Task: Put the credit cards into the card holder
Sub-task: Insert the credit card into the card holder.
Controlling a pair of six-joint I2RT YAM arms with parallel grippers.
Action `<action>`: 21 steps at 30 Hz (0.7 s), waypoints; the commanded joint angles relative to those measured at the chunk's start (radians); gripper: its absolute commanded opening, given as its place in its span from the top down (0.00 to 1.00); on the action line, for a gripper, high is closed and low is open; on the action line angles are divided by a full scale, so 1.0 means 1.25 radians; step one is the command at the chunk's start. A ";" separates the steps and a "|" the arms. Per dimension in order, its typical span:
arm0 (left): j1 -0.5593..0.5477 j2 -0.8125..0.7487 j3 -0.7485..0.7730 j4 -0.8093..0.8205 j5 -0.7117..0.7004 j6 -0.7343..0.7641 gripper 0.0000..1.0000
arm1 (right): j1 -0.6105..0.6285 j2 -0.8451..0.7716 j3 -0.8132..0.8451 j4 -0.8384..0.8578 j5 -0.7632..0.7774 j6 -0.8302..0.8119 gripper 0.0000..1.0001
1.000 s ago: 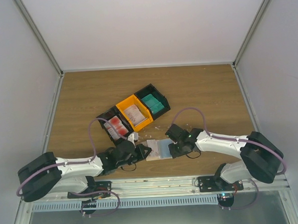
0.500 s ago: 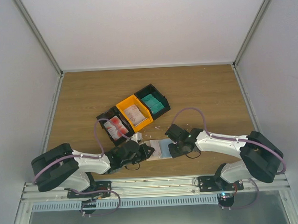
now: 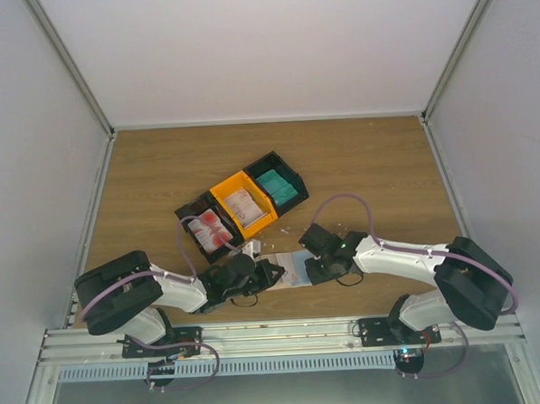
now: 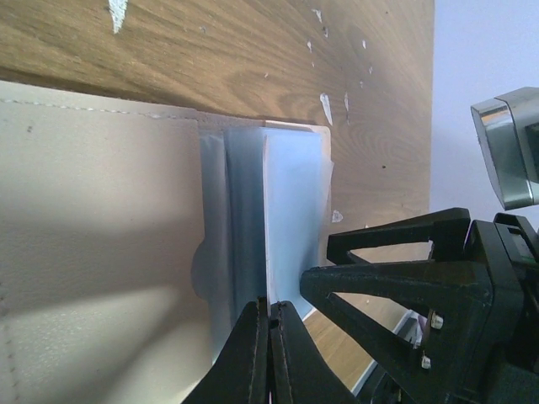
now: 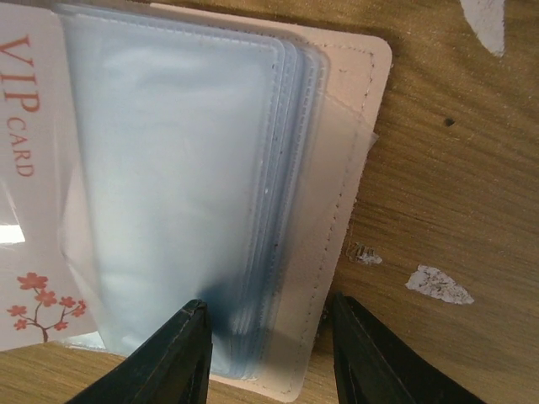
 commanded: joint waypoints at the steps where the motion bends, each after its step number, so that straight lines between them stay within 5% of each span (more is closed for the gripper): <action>1: -0.006 0.025 0.013 0.078 0.015 -0.004 1.00 | 0.007 0.023 -0.019 0.006 0.004 0.017 0.60; 11: -0.005 0.079 0.002 0.117 0.036 -0.064 1.00 | 0.007 0.018 -0.021 0.018 0.000 0.032 0.59; 21: 0.001 0.130 0.022 0.149 0.044 -0.032 1.00 | -0.037 -0.113 -0.084 0.132 -0.143 0.014 0.46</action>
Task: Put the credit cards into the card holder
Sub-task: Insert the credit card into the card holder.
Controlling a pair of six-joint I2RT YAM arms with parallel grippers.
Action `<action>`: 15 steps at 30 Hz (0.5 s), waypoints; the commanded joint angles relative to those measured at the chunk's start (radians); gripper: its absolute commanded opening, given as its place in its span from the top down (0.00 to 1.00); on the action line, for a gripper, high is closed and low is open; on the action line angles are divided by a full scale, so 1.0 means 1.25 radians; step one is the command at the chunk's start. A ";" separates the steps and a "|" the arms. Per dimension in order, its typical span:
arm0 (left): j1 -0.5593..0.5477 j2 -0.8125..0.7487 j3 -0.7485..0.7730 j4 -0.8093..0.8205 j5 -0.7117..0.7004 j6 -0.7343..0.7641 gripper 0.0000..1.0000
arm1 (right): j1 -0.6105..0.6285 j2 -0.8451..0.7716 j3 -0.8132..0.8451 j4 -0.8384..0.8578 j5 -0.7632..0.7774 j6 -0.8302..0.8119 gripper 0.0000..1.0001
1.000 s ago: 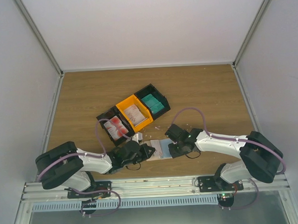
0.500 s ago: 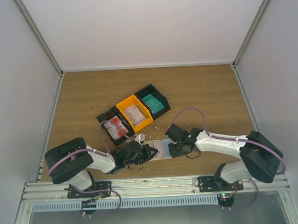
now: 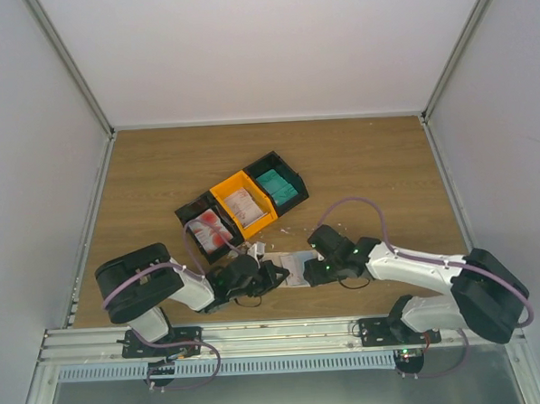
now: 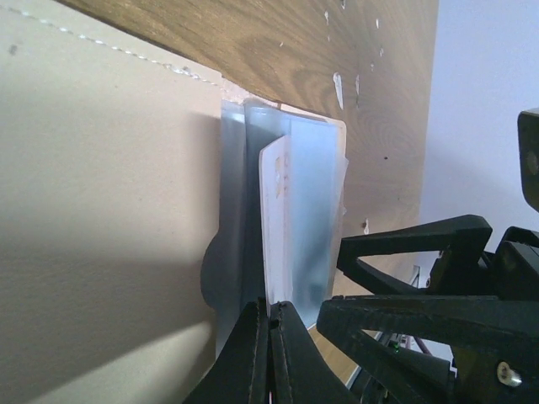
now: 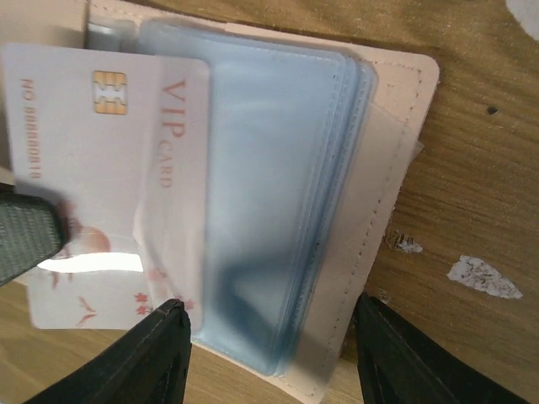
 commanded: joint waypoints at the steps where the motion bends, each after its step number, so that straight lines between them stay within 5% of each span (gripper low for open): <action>1: 0.001 0.032 0.024 0.034 0.008 0.024 1.00 | -0.032 -0.042 -0.028 0.067 -0.089 -0.001 0.45; 15: 0.011 0.104 0.080 0.058 0.086 0.071 1.00 | -0.071 -0.017 -0.031 0.078 -0.112 -0.014 0.44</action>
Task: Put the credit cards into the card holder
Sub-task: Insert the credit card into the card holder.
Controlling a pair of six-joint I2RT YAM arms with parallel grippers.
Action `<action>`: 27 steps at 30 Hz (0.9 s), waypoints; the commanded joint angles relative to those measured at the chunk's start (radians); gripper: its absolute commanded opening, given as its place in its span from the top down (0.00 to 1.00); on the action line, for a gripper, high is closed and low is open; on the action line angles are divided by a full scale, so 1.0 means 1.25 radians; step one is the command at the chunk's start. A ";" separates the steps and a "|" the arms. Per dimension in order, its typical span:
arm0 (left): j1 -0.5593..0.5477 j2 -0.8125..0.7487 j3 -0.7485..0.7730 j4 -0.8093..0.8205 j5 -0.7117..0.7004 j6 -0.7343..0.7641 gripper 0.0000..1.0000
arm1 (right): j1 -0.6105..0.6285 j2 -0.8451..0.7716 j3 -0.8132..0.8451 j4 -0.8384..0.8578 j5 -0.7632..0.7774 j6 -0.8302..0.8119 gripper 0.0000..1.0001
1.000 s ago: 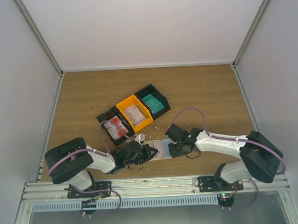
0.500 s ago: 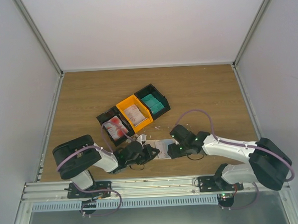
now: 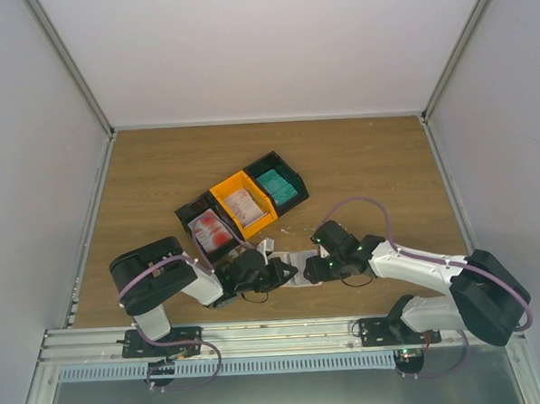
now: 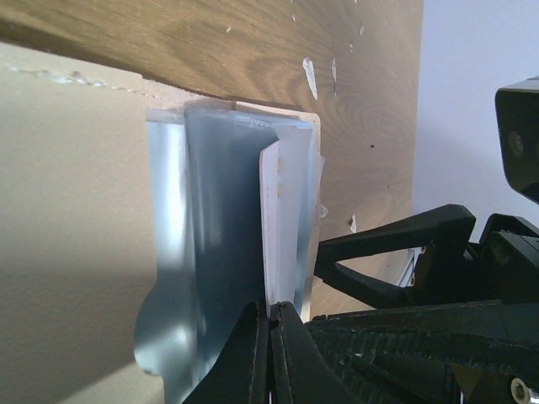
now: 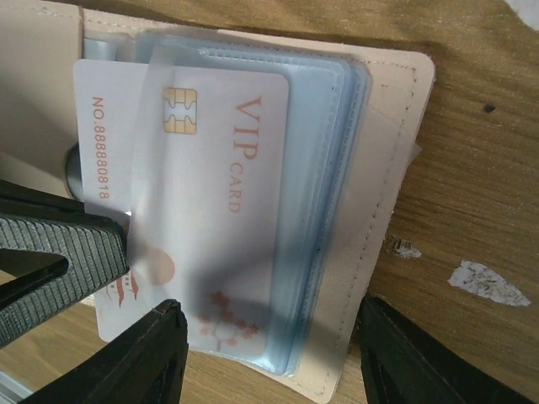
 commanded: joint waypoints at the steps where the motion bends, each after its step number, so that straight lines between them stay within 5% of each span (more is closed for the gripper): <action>1: -0.001 0.032 0.022 0.027 0.036 0.035 1.00 | -0.007 0.011 -0.003 0.045 -0.021 -0.015 0.44; 13: 0.002 0.056 0.034 0.047 0.096 0.060 0.98 | -0.018 0.006 0.009 0.025 0.026 -0.005 0.44; 18: 0.005 0.015 0.023 0.027 0.106 0.081 0.80 | -0.025 -0.012 0.021 0.002 0.058 -0.002 0.43; 27: -0.015 -0.151 0.046 -0.246 0.026 0.131 0.56 | -0.039 -0.030 0.025 -0.017 0.080 -0.003 0.42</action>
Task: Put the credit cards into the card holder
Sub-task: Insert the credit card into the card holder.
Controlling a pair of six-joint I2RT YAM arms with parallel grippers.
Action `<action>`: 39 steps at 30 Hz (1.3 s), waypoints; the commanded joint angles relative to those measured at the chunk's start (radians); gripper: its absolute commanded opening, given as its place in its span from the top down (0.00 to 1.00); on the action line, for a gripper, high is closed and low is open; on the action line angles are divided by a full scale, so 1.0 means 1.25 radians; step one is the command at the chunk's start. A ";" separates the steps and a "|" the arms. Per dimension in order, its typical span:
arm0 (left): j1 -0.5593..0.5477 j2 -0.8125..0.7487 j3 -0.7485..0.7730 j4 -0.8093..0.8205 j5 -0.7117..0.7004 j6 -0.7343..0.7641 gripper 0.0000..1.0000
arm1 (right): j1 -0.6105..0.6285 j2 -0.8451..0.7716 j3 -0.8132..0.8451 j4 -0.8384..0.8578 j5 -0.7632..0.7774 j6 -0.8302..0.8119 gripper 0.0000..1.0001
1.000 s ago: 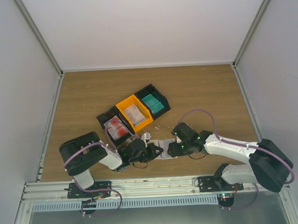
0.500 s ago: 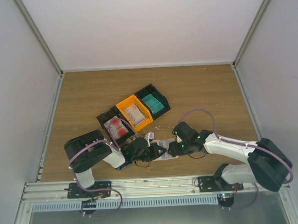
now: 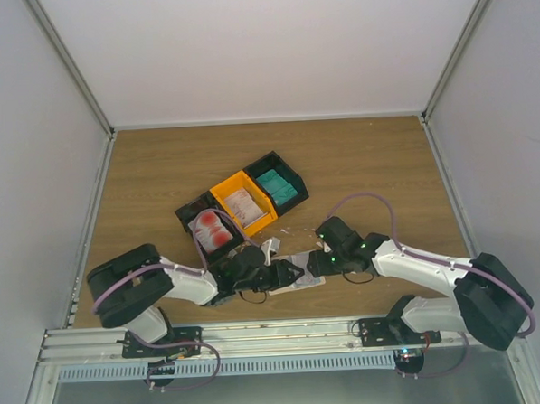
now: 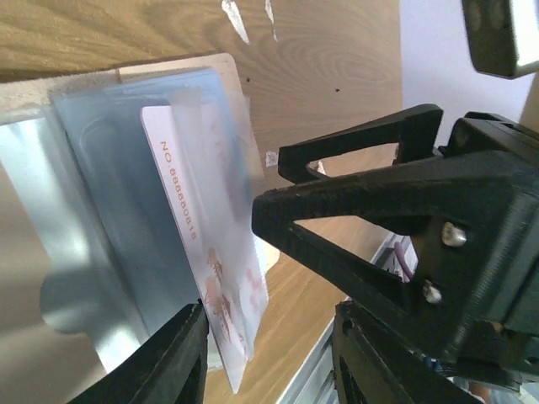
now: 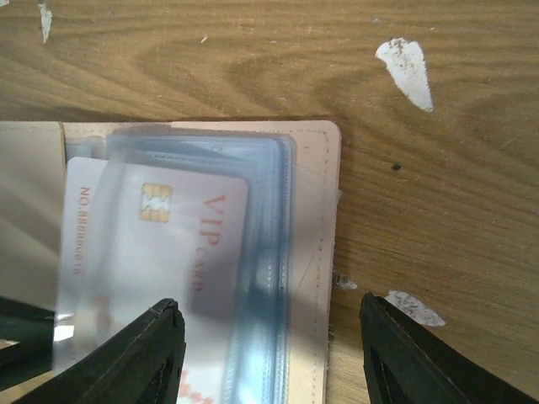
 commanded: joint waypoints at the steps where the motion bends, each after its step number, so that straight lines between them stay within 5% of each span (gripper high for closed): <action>1: -0.014 -0.072 0.023 -0.163 -0.067 0.035 0.56 | -0.010 -0.016 0.017 -0.010 0.024 0.003 0.42; 14: -0.015 -0.083 0.075 -0.322 -0.130 0.049 0.58 | -0.014 -0.026 0.026 -0.016 0.030 -0.006 0.42; 26: -0.014 0.002 0.145 -0.310 -0.101 0.104 0.92 | -0.014 -0.053 0.032 -0.018 0.020 -0.015 0.43; 39: -0.014 0.019 0.142 -0.289 -0.074 0.112 0.96 | -0.014 -0.042 0.015 0.017 -0.025 -0.021 0.43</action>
